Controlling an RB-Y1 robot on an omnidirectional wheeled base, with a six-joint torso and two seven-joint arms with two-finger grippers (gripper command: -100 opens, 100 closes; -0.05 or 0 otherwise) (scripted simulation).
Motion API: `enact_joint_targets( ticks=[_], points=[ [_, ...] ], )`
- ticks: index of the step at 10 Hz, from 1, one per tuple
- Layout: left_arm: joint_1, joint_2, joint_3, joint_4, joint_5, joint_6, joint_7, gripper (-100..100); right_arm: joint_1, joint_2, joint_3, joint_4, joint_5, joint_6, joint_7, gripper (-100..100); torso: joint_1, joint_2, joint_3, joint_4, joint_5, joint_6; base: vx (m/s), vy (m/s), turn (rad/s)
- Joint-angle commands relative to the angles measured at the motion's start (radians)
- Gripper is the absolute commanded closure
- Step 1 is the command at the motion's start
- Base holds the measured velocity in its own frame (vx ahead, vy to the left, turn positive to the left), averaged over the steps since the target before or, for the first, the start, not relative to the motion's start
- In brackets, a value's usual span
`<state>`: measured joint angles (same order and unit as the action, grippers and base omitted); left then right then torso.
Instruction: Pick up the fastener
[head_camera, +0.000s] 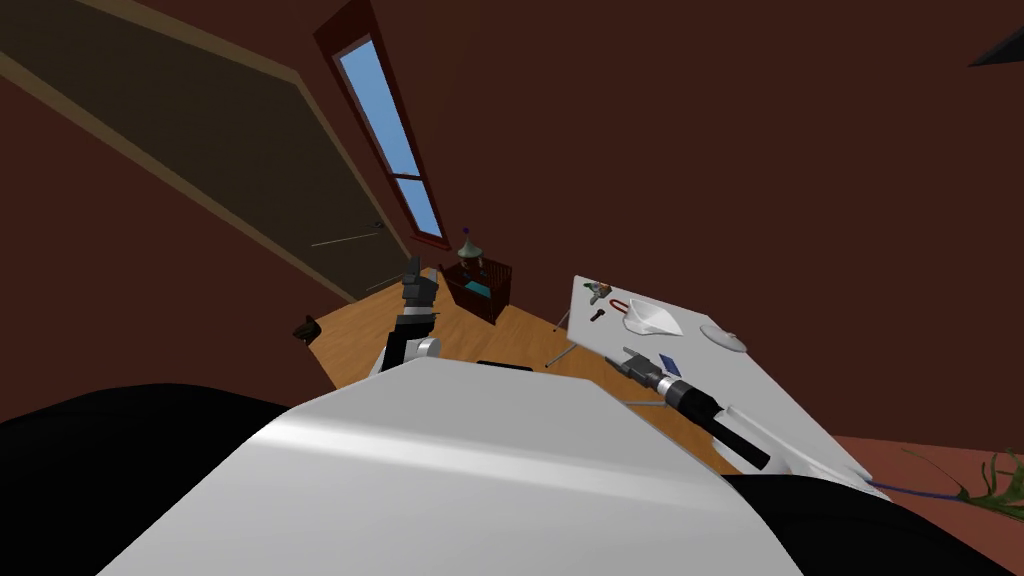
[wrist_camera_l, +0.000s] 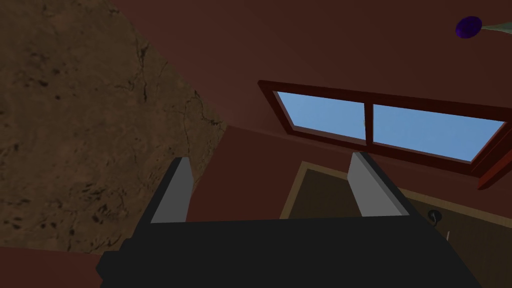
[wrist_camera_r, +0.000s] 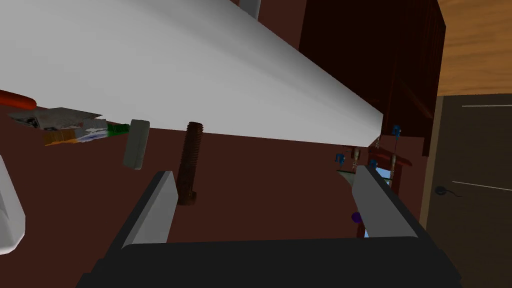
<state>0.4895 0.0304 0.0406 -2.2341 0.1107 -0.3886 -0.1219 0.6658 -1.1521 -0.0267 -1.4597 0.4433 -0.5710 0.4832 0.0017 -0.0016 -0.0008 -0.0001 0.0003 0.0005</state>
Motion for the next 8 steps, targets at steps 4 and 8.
enact_joint_targets(
  ticks=[4,8],
  points=[
    [0.0,0.0,0.0,0.0,0.0,0.0,0.0,0,-0.005,-0.127,0.006,0.084,0.077,-0.028,0.039,-100,0.0,-0.001,-0.001,0.0,0.0,0.0,0.031,0.039,0.08],
    [0.0,0.0,0.0,0.0,0.0,0.0,0.0,0,-0.01,-0.241,0.012,0.142,0.143,-0.046,0.072,-100,0.001,-0.003,-0.002,-0.001,0.0,0.0,0.061,0.048,0.068]
  ],
)
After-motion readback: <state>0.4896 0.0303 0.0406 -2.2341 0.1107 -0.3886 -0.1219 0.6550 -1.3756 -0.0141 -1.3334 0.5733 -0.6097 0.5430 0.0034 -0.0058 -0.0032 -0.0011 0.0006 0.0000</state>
